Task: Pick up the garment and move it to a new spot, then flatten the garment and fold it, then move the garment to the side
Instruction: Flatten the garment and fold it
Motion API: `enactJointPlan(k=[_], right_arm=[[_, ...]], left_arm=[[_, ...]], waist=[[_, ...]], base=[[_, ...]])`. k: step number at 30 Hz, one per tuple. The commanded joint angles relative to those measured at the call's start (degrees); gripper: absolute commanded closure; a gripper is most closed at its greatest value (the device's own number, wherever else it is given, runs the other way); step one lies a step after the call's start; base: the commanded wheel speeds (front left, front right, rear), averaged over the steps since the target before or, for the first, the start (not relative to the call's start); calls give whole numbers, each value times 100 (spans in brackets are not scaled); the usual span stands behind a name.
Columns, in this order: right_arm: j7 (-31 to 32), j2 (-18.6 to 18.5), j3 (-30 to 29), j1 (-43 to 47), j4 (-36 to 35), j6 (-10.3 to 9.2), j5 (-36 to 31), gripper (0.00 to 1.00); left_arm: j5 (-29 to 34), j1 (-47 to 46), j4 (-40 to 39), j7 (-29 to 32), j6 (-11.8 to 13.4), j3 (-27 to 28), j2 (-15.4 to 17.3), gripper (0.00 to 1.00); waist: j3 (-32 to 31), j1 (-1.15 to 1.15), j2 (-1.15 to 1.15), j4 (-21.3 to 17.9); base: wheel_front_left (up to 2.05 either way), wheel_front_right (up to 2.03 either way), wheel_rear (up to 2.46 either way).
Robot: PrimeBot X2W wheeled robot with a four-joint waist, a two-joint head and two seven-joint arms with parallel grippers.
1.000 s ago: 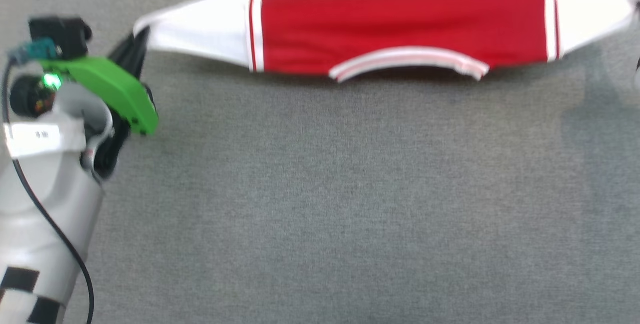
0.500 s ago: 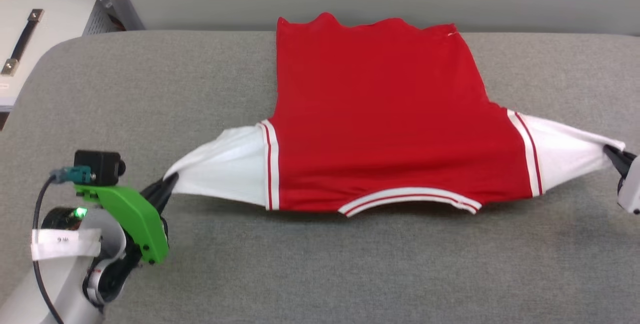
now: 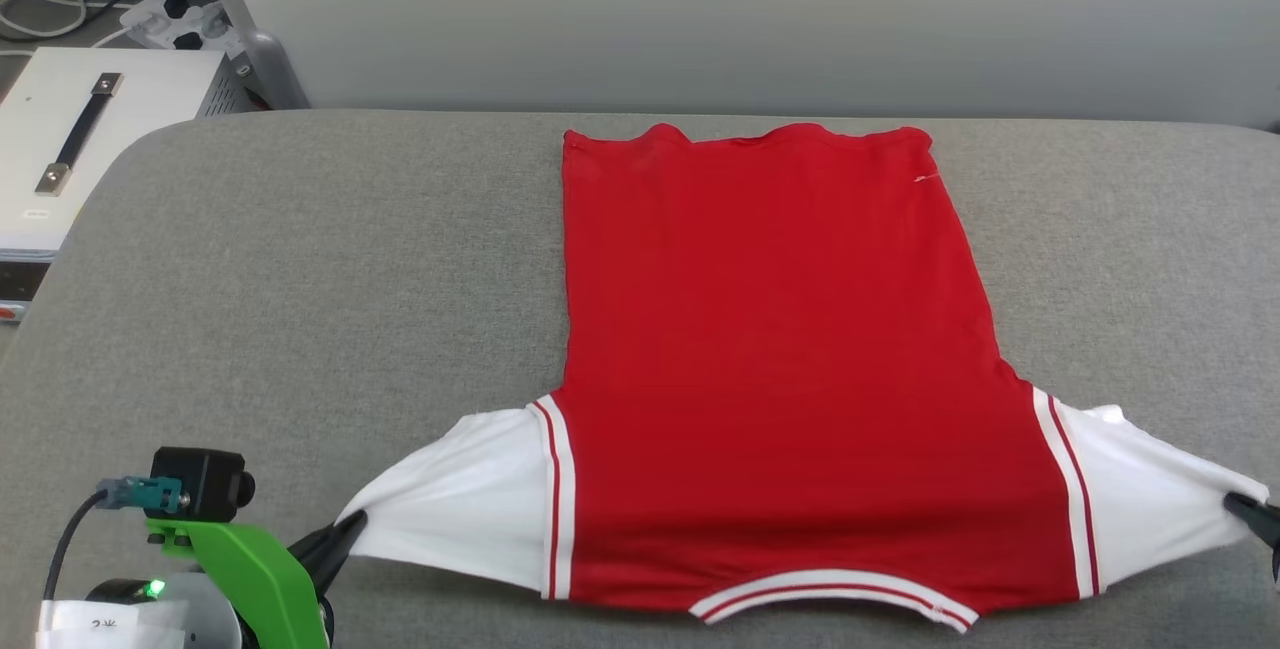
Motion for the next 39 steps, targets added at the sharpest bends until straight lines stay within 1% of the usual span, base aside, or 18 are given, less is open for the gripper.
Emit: enactJointPlan(k=[1, 4, 6, 9, 12, 13, 14, 16, 18, 21, 24, 27, 32, 35, 39], right_arm=[[160, 57, -217, 213, -152, -28, -143, 100], [553, 337, -651, 560, -592, -28, -404, 100], [782, 497, -831, 708, -865, -28, -558, 100], [1162, 720, -1022, 822, -1179, -28, -684, 100], [1502, 886, -1160, 841, -1507, -28, -792, 100], [1580, 898, -1184, 831, -1611, -28, -836, 98], [1702, 907, -1207, 816, -1720, -28, -865, 0], [1903, 935, -1292, 706, -1910, -28, -847, 0], [2056, 963, -1391, 510, -2076, -28, -788, 0], [2253, 890, -1486, 119, -2281, -28, -770, 0], [2429, 824, -1541, -396, -2422, -28, -776, 0], [2743, 795, -1538, -1130, -2446, -28, -800, 0], [3348, 728, -1476, -2359, -2197, -28, -1031, 0], [3821, 695, -1377, -3252, -1825, -28, -1319, 0], [4150, 635, -1289, -4277, -1272, -28, -1664, 0]], left_arm=[[-60, 135, -70, 27, 77, 85, 88, 100], [-139, 244, -250, 44, 86, 102, 102, 100], [-190, 282, -318, 110, 63, 65, 104, 100], [-230, 276, -433, 206, 20, 7, 113, 100], [-151, 194, -615, 325, 30, -66, 170, 100], [-169, 175, -695, 388, 39, -95, 165, 100], [-188, 156, -805, 481, 56, -134, 167, 100], [-152, 124, -1032, 685, 110, -233, 229, 100], [-13, 60, -1262, 882, 242, -323, 318, 100], [71, -81, -1630, 1065, 390, -406, 289, 100], [203, -219, -1906, 1205, 446, -495, 310, 100], [327, -376, -2125, 1303, 452, -588, 293, 100], [519, -656, -2336, 1305, 385, -692, 187, 100], [657, -813, -2398, 1311, 337, -769, 141, 100], [752, -1015, -2397, 1279, 227, -861, 23, 100]], waist=[[9, 1, 0, 8], [40, 1, 0, 25], [78, 1, 0, 35], [175, 1, 0, 54], [322, 1, 0, 94], [373, 1, 0, 110], [442, 1, 0, 128], [596, 1, 0, 165], [787, 1, 0, 230], [1098, 1, 0, 381], [1443, 1, 0, 545], [1820, 1, 0, 739], [2340, 1, 0, 1048], [2651, 1, 0, 1256], [2949, 1, 0, 1518]], base=[[0, 0, 0], [0, 0, 0], [0, 0, 0], [0, 0, 0], [0, 0, 0], [0, 0, 0], [0, 0, 0], [0, 0, 0], [0, 0, 0], [0, 0, 0], [0, 0, 0], [0, 0, 0], [0, 0, 0], [0, 0, 0], [0, 0, 0]])
